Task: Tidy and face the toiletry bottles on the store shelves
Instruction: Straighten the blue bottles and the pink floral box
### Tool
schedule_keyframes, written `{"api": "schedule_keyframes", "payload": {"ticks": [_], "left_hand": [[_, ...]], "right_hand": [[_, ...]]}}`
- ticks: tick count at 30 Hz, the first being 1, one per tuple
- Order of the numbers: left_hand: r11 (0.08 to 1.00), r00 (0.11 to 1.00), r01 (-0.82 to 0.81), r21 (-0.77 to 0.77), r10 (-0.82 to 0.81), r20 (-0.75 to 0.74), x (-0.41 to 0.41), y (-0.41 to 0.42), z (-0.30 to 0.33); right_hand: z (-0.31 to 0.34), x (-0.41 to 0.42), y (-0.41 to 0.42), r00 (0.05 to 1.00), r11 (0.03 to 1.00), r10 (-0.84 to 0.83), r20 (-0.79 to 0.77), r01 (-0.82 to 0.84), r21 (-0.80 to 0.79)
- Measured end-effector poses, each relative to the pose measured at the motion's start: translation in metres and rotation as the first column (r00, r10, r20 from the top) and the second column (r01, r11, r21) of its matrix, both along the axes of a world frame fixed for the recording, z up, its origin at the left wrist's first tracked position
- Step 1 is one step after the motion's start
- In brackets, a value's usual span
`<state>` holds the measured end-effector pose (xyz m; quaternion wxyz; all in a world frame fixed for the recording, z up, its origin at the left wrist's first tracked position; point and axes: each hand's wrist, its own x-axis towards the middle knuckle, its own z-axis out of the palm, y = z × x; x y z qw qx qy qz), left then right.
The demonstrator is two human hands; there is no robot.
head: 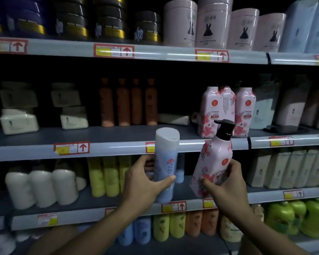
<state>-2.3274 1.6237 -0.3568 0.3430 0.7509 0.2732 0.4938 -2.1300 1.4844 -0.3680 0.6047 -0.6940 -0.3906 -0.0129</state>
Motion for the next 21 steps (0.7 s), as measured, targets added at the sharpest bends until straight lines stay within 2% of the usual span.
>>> {"api": "schedule_keyframes", "payload": {"ticks": [7, 14, 21], "left_hand": [[0.993, 0.991, 0.012, -0.115, -0.028, -0.133, 0.015, 0.008, -0.058], [0.969, 0.972, -0.014, -0.246, -0.045, -0.230, 0.040, 0.028, -0.104], [0.971, 0.969, -0.059, -0.230, 0.001, -0.245, 0.070, 0.050, -0.114]], "right_hand": [[-0.047, 0.018, -0.002, 0.995, 0.980, -0.085, -0.049, 0.075, -0.186], [-0.082, 0.036, -0.001, 0.997, 0.952, -0.076, -0.035, 0.062, -0.301], [-0.101, 0.058, 0.013, 0.988, 0.919, -0.090, -0.126, 0.033, -0.393]]}}
